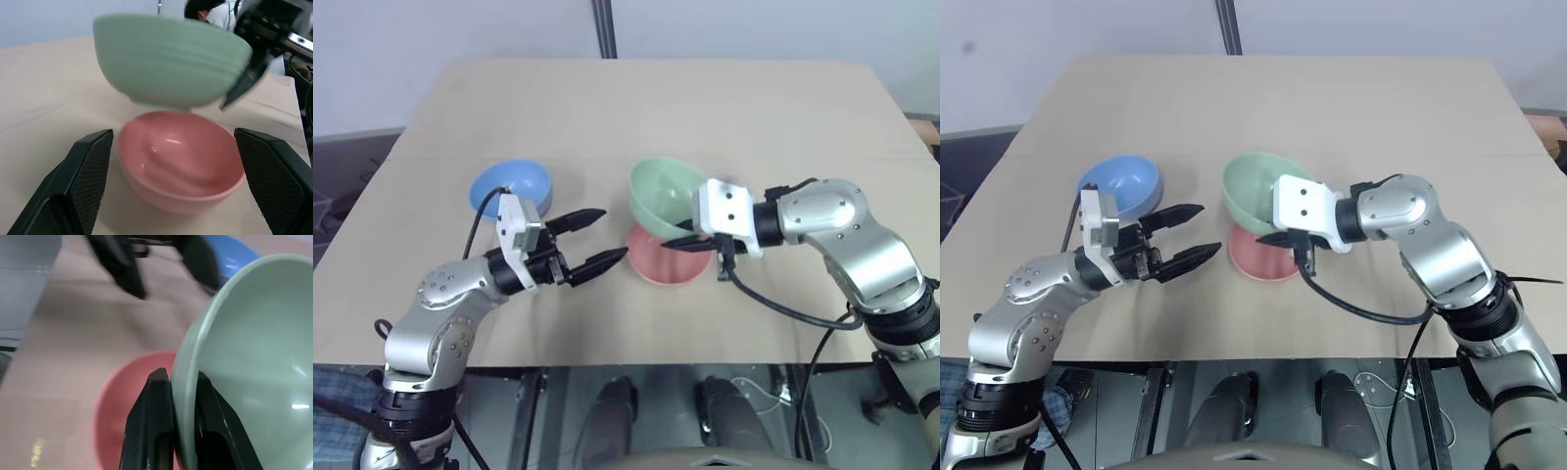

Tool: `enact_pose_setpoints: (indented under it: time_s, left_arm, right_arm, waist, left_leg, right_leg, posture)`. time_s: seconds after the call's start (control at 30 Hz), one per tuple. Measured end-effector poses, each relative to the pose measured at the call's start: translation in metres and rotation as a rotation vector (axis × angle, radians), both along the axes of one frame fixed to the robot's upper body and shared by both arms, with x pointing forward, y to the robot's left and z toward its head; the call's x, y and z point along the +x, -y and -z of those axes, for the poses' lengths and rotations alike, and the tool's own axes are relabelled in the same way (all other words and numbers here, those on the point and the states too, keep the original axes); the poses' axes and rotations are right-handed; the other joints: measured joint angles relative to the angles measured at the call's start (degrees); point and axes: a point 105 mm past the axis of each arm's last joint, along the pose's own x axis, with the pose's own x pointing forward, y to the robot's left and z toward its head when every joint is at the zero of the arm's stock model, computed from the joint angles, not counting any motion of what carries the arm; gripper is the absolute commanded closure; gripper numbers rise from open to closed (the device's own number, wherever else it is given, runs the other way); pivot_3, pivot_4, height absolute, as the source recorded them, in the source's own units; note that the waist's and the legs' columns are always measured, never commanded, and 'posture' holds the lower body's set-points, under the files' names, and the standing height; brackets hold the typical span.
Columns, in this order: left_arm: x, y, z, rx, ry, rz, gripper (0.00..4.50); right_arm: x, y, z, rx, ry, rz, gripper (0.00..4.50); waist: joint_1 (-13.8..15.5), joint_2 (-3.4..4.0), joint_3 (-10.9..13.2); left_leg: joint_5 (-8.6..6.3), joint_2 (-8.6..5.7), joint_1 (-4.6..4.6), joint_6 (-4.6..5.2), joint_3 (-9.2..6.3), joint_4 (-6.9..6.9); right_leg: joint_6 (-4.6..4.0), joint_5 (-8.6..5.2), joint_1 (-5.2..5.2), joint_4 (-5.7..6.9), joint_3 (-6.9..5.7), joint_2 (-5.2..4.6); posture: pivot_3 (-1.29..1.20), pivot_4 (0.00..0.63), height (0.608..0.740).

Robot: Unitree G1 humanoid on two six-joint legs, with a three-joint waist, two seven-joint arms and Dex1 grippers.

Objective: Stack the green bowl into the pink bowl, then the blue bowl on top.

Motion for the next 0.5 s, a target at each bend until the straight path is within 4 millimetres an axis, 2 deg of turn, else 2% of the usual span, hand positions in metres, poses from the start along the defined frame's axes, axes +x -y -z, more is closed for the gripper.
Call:
enact_pose_setpoints:
  time_s: [0.07,0.1,0.17,0.2,0.37,0.5]
  left_arm:
    - [-0.0007,0.0014,0.0014,0.002,-0.006,0.011,0.31]
    - [-0.0007,0.0016,0.0017,0.003,-0.007,0.013,0.31]
    - [-0.0010,0.0021,0.0026,0.005,-0.011,0.019,0.31]
    - [-0.0011,0.0021,0.0027,0.006,-0.012,0.020,0.31]
    - [-0.0013,0.0021,0.0029,0.007,-0.013,0.022,0.31]
    - [-0.0009,0.0019,0.0030,0.007,-0.014,0.018,0.31]
  right_arm:
    - [-0.0041,-0.0004,0.0028,-0.012,-0.007,-0.006,3.38]
    - [-0.0053,-0.0003,0.0033,-0.017,-0.007,-0.009,3.16]
    - [-0.0079,-0.0008,0.0041,-0.018,-0.020,-0.013,2.16]
    - [-0.0080,-0.0012,0.0041,-0.015,-0.022,-0.012,2.05]
    - [-0.0085,-0.0014,0.0045,-0.001,-0.069,0.000,2.05]
    - [-0.0055,0.0077,-0.0037,0.025,-0.102,0.032,2.05]
  waist:
    - [0.0,0.00,0.0]
    - [0.0,0.00,0.0]
    - [0.0,0.00,0.0]
    - [0.0,0.00,0.0]
    - [0.0,0.00,0.0]
    - [0.1,0.00,0.0]
  left_leg:
    - [0.00,-0.01,-0.02,0.00,0.00,0.01]
    - [0.00,-0.01,-0.02,0.00,0.00,0.01]
    - [0.00,-0.01,-0.01,0.00,-0.01,0.01]
    - [0.00,-0.01,-0.01,0.00,-0.01,0.01]
    - [0.00,-0.01,-0.01,0.00,-0.01,0.01]
    - [0.00,-0.01,-0.02,0.00,-0.01,0.02]
  right_leg:
    - [0.00,0.00,0.00,-0.01,0.00,-0.02]
    - [0.00,0.00,0.00,-0.01,0.00,-0.02]
    - [0.00,0.00,0.00,-0.01,0.00,-0.02]
    - [0.00,0.00,0.00,-0.01,0.00,-0.02]
    - [0.00,0.00,0.00,0.00,0.00,-0.02]
    - [0.00,0.00,0.01,-0.01,-0.01,-0.02]
  posture:
    - [0.00,0.150,0.740]
    - [0.00,0.150,0.740]
    - [0.00,0.150,0.740]
    - [0.00,0.150,0.740]
    - [0.00,0.150,0.740]
    - [0.00,0.150,0.740]
